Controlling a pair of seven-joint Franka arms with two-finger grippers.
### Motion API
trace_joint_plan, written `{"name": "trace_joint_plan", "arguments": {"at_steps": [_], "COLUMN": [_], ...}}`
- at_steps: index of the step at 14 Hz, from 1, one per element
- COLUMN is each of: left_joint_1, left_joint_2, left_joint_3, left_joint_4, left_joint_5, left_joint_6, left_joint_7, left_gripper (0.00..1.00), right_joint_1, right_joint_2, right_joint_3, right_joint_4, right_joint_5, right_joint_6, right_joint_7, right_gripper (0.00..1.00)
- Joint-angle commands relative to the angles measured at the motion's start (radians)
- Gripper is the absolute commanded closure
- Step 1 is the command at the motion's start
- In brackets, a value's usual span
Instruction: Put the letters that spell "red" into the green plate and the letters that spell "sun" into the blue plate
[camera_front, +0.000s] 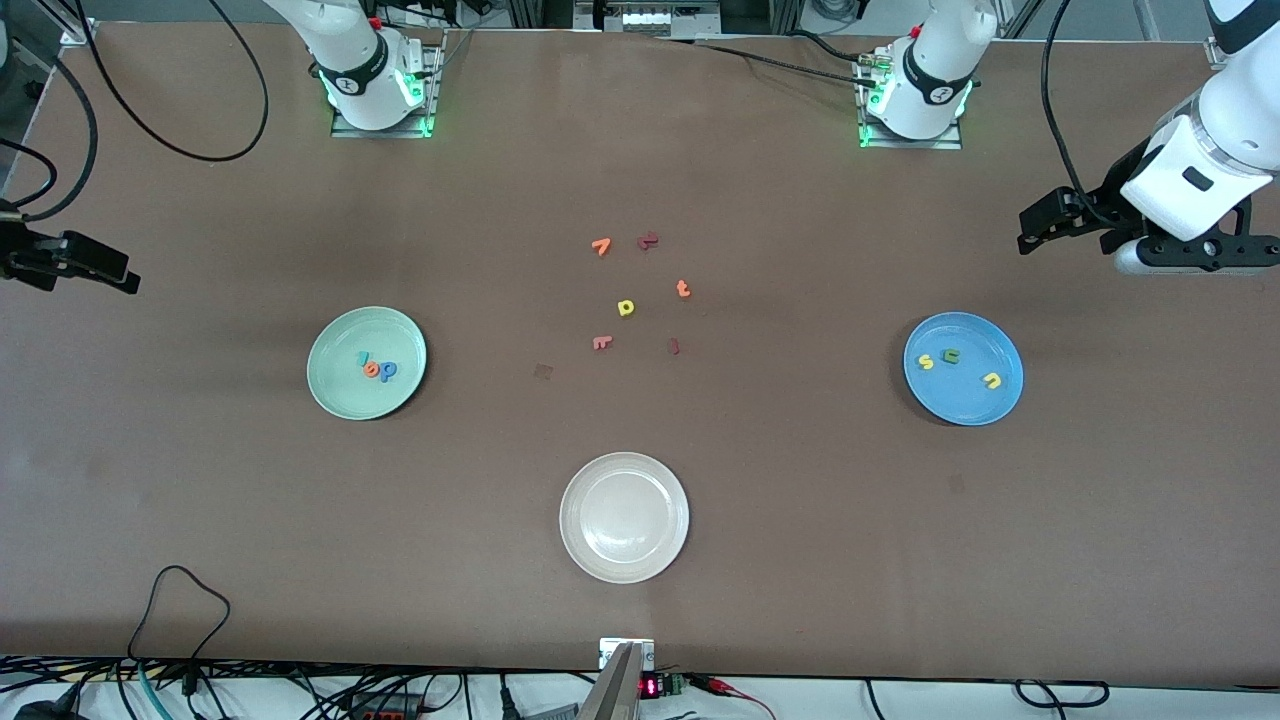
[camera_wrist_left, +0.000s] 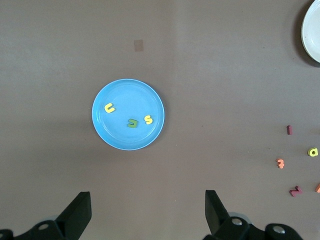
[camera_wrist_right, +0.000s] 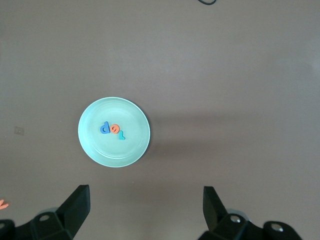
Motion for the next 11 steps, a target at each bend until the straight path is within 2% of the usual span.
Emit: {"name": "trace_joint_plan", "arguments": {"at_steps": [1,11], "left_joint_1": [0.004,0.004], "left_joint_2": [-0.001,-0.001], "left_joint_3": [0.001,0.001], "left_joint_4": [0.009,0.009], "left_joint_5": [-0.009,-0.007], "left_joint_6": [-0.015,-0.020], "left_joint_7": [0.019,0.019], "left_gripper": [0.00,0.00], "right_joint_1": [-0.001,-0.004], "right_joint_2": [-0.136,-0.132], "right_joint_3": [0.011,0.012], "right_joint_4": [-0.165,-0.142], "right_joint_5": [-0.018,-0.018], "right_joint_6": [0.038,-0.001], "right_joint_7": [0.022,0.016], "right_gripper": [0.00,0.00]}}
